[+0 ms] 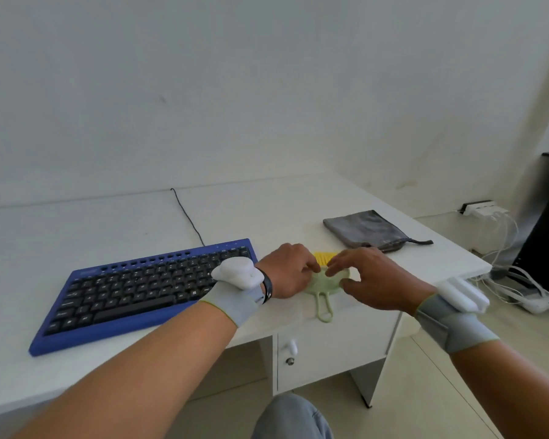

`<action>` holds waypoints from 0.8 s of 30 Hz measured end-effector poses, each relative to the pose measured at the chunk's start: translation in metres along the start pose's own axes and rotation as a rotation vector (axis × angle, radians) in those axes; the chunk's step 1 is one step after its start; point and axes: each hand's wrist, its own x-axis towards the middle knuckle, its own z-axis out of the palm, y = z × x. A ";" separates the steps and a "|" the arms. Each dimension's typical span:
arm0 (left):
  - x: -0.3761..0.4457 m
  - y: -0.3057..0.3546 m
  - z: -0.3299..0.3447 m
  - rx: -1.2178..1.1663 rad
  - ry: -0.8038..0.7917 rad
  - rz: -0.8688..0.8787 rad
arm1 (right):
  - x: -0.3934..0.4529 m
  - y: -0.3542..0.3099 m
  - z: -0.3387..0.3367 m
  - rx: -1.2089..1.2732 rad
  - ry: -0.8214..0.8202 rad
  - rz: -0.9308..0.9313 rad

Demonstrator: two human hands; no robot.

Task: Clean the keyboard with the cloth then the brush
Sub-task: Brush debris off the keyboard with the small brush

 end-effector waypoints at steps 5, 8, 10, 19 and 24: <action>-0.018 0.000 0.010 0.034 -0.048 0.010 | -0.019 -0.015 -0.002 -0.038 -0.172 0.061; -0.028 0.003 0.011 0.031 -0.058 0.018 | -0.025 -0.023 0.001 -0.156 -0.151 0.059; -0.035 0.006 0.010 0.025 -0.077 0.016 | -0.026 -0.028 0.006 -0.181 -0.089 0.034; -0.060 0.009 0.016 0.170 -0.077 0.066 | -0.034 -0.038 0.006 -0.223 -0.035 -0.028; -0.058 0.012 0.027 0.307 0.086 0.162 | -0.037 -0.040 0.015 -0.258 -0.033 0.006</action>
